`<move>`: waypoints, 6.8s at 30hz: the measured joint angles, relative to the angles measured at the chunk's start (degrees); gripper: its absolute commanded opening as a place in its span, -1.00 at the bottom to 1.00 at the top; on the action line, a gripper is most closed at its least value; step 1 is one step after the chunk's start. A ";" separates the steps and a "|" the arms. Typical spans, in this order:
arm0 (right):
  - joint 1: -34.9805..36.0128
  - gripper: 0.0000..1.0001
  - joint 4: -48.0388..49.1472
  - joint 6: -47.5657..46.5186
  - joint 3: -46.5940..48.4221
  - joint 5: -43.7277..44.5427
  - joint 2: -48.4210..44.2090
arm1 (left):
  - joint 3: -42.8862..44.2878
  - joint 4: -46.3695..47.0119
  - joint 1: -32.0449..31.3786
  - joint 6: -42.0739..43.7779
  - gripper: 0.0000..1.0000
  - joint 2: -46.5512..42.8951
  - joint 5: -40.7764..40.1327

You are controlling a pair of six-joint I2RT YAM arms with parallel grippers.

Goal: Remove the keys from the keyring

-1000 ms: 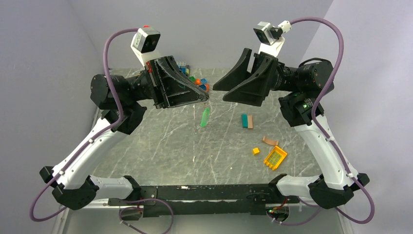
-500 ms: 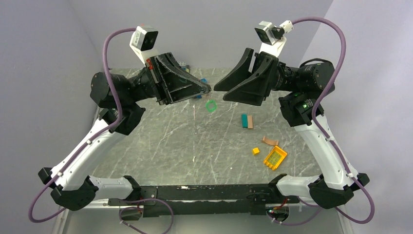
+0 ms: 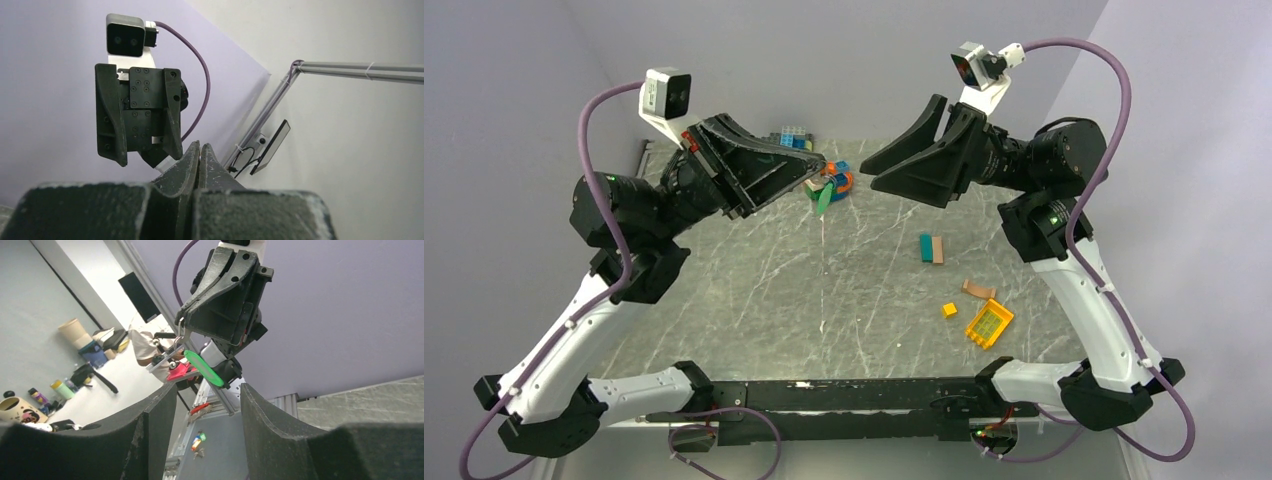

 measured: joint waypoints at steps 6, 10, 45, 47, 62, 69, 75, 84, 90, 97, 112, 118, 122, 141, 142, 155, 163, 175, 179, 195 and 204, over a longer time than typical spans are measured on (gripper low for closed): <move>0.02 -0.01 -1.33 -1.44 0.02 1.51 0.00 | 0.04 -2.69 0.00 1.95 -1.00 -0.46 -2.27; 0.13 -0.08 -2.38 -2.36 0.04 1.86 0.02 | 0.17 -4.72 0.00 2.82 -1.00 -0.33 -2.34; 1.38 -0.39 13.57 16.81 2.71 -8.96 6.84 | 13.77 -21.64 0.46 13.62 -1.00 5.92 11.47; 1.81 -0.39 13.77 17.27 2.95 -9.40 6.88 | 13.90 -22.16 0.55 14.10 -1.00 6.01 11.47; 3.85 -0.39 13.11 17.33 3.04 -10.86 7.63 | 14.62 -24.04 0.83 15.17 -1.00 6.45 11.43; 3.96 -0.39 11.98 16.15 3.04 -10.88 7.63 | 14.62 -24.02 0.87 15.56 -1.00 6.43 11.43; 4.20 -0.41 10.03 14.86 3.74 -10.88 7.74 | 14.62 -24.04 0.87 15.58 -1.00 6.43 11.37; 5.05 -0.45 5.62 11.47 5.53 -10.88 8.26 | 14.62 -24.26 0.87 16.02 -1.00 6.40 9.90; 5.33 -0.57 3.58 9.70 6.01 -10.86 8.50 | 14.67 -25.03 0.87 16.50 -1.00 6.27 8.98; 5.33 -0.96 1.84 8.07 6.29 -10.64 8.74 | 14.93 -25.94 0.87 17.31 -1.00 6.23 8.39; 5.51 -1.00 -10.47 -2.97 10.34 -5.09 8.70 | 15.23 -29.55 0.92 17.79 -1.00 4.68 1.70; 5.92 -1.00 -14.27 -7.06 10.88 -0.42 8.46 | 13.03 -29.94 0.85 17.55 -1.00 2.62 -3.96; 6.14 -1.00 -14.88 -8.24 10.73 1.88 8.41 | 10.67 -28.44 0.83 16.98 -1.00 1.20 -6.97; 6.25 -1.00 -11.17 -8.57 7.39 8.81 5.25 | 4.31 -20.41 -2.45 11.02 -1.00 -1.49 -16.85; 6.23 -1.00 -10.82 -8.50 7.39 8.87 5.25 | 4.20 -20.11 -2.67 10.84 -1.00 -1.46 -17.22; 6.21 -1.00 -8.15 -7.17 6.40 8.98 4.81 | 4.22 -18.86 -4.46 10.73 -1.00 -1.18 -19.10; 6.16 0.38 -7.82 -6.16 6.10 8.94 4.70 | 4.85 -19.30 -4.50 11.82 -1.00 -1.18 -19.30; 6.12 0.55 -17.40 -11.02 8.90 8.85 4.74 | 6.56 -21.94 -4.50 13.92 -1.00 -1.16 -19.65; 6.12 0.49 -25.18 -15.28 15.78 9.11 6.64 | 10.01 -26.23 -4.50 15.19 -1.00 -0.37 -19.32; 6.12 0.12 -50.58 -32.72 29.68 9.14 12.61 | 17.49 -39.91 -4.50 17.03 -1.00 1.53 -19.63; 6.14 -0.06 -51.43 -33.73 29.68 8.57 12.87 | 15.74 -40.76 -4.50 15.47 -1.00 3.72 -17.90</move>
